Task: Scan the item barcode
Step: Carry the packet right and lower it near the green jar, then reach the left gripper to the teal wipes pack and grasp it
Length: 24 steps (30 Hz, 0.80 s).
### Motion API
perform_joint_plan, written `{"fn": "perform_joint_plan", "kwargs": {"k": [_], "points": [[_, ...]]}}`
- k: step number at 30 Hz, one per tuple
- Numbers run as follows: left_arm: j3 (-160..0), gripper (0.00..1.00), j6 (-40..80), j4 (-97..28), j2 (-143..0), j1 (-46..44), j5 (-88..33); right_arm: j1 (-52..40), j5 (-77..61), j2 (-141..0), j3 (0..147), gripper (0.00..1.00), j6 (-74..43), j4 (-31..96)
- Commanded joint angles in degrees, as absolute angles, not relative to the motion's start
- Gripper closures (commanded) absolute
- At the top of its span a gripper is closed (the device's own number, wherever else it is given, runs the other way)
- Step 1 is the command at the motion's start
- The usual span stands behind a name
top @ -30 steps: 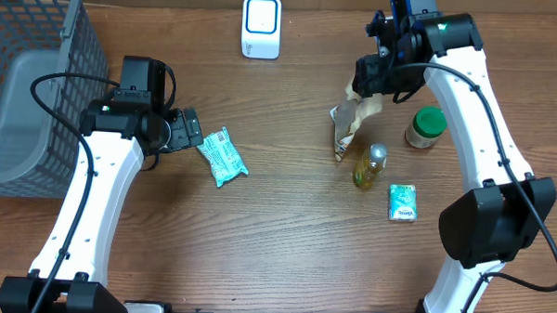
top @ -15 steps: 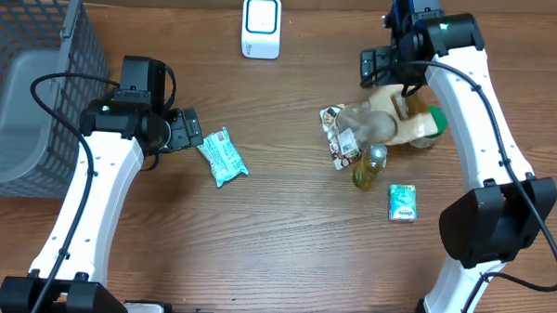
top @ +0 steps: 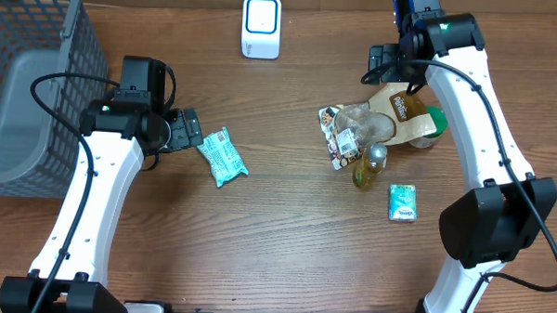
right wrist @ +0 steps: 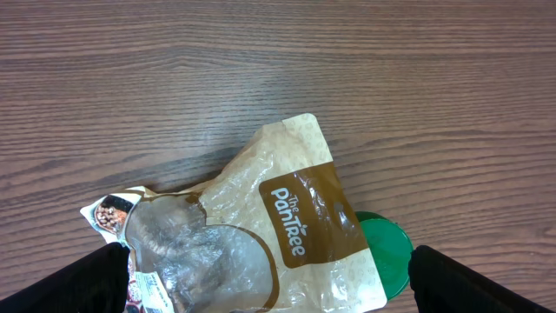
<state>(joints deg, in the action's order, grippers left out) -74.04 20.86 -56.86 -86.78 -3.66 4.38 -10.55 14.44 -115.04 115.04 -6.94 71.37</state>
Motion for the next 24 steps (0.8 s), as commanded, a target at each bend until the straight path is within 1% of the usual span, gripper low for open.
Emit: {"fn": "perform_joint_plan", "kwargs": {"k": [1,15,18,21,24], "points": [[-74.6,0.0,20.8,-56.8,-86.6,-3.8,4.9,-10.4,15.4,-115.2,115.1,0.0,-7.7,71.0],[-74.7,0.0,21.2,-56.6,-86.6,-3.8,4.6,-10.4,15.4,-115.2,115.1,0.0,-7.7,71.0],[-74.6,0.01,22.5,-53.8,-86.6,-3.8,2.7,-10.4,15.4,-115.2,115.1,0.0,-7.7,71.0],[-74.6,0.01,22.6,-47.0,-86.6,-3.8,2.9,-10.4,15.4,-115.2,115.1,0.0,-7.7,71.0],[-74.6,0.01,23.2,-44.8,-86.6,-3.8,1.5,-10.4,15.4,-115.2,115.1,0.0,-7.7,71.0]]}}
